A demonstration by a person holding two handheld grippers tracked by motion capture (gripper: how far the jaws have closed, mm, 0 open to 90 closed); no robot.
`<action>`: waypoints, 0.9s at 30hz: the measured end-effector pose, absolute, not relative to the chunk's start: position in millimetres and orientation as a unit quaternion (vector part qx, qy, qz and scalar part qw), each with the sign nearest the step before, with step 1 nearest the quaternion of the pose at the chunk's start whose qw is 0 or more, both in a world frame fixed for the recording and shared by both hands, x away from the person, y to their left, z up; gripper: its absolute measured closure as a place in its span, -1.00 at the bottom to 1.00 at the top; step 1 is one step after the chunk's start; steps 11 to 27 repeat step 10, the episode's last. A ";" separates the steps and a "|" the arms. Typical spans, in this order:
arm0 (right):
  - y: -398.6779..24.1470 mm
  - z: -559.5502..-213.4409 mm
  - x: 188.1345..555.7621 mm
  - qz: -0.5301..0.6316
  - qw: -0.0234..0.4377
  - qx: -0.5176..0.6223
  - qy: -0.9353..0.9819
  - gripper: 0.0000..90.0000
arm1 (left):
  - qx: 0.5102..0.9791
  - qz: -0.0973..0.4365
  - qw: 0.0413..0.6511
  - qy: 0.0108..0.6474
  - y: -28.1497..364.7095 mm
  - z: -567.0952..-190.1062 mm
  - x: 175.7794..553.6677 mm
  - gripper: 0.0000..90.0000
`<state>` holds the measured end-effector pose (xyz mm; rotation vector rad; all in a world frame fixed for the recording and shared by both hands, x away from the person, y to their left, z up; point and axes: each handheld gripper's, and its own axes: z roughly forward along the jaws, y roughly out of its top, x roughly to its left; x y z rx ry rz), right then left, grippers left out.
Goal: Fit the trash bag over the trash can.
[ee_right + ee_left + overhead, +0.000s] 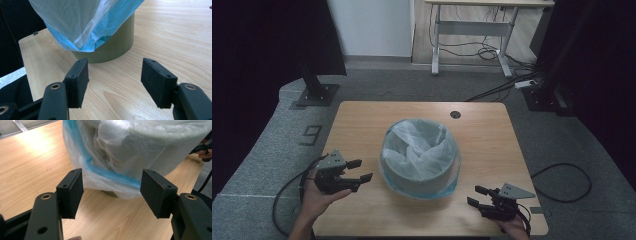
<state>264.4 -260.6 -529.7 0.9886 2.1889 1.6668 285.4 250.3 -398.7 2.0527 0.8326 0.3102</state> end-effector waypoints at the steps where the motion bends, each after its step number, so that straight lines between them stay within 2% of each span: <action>1: -260.3 -529.8 264.4 0.567 0.108 0.336 0.744 -0.15 | 0.826 0.121 0.437 0.335 250.6 -400.3 285.6 -0.22; 10: -258.6 -531.0 264.2 0.565 0.106 0.337 0.745 -0.16 | 0.829 0.104 0.426 0.346 246.9 -418.7 292.0 -0.23; 27: -258.6 -531.0 264.2 0.565 0.106 0.337 0.745 -0.16 | 0.829 0.104 0.426 0.346 246.9 -418.7 292.0 -0.23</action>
